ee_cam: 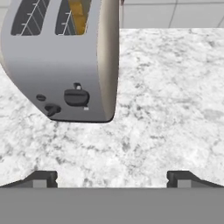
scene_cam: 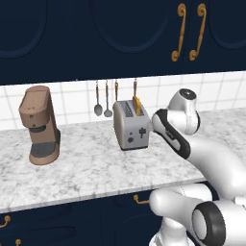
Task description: Start the toaster. Once the lever pops up, take the bread to the plate on the dining counter.
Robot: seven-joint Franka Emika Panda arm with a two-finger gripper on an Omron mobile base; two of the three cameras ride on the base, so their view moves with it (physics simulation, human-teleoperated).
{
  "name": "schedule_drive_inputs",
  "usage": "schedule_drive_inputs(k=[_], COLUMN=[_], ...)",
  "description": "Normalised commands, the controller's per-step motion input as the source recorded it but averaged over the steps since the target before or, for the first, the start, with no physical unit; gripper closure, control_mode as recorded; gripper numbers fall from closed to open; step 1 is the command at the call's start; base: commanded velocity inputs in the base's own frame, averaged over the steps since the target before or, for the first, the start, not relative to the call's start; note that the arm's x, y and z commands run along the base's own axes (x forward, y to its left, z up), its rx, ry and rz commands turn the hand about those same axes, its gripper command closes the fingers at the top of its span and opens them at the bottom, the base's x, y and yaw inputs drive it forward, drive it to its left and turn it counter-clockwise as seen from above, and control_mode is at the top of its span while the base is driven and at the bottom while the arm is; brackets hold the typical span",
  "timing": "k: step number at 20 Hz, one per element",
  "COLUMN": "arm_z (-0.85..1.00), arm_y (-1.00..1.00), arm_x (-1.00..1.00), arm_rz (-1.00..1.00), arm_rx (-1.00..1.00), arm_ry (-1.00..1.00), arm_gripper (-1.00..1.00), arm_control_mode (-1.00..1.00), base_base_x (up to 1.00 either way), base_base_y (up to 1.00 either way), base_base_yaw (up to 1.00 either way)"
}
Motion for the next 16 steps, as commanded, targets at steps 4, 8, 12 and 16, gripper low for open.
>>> schedule_drive_inputs(k=[4, 8, 12, 16], arm_z=[0.0, -0.06, -0.2, -0.28], arm_y=[0.15, 0.02, 0.03, 0.12], arm_x=[0.17, 0.33, 0.39, 0.45], arm_rz=[0.0, 0.0, 0.0, 0.0], arm_rx=[0.0, 0.0, 0.0, 0.0], arm_ry=[-0.01, 0.0, 0.0, 0.0], arm_gripper=[-1.0, -1.0, -1.0, -1.0], arm_control_mode=[-1.0, -1.0, -1.0, -1.0], base_base_x=[0.0, 0.0, 0.0, 0.0], base_base_y=[0.0, 0.0, 0.0, 0.0], base_base_yaw=[0.0, 0.0, 0.0, 0.0])
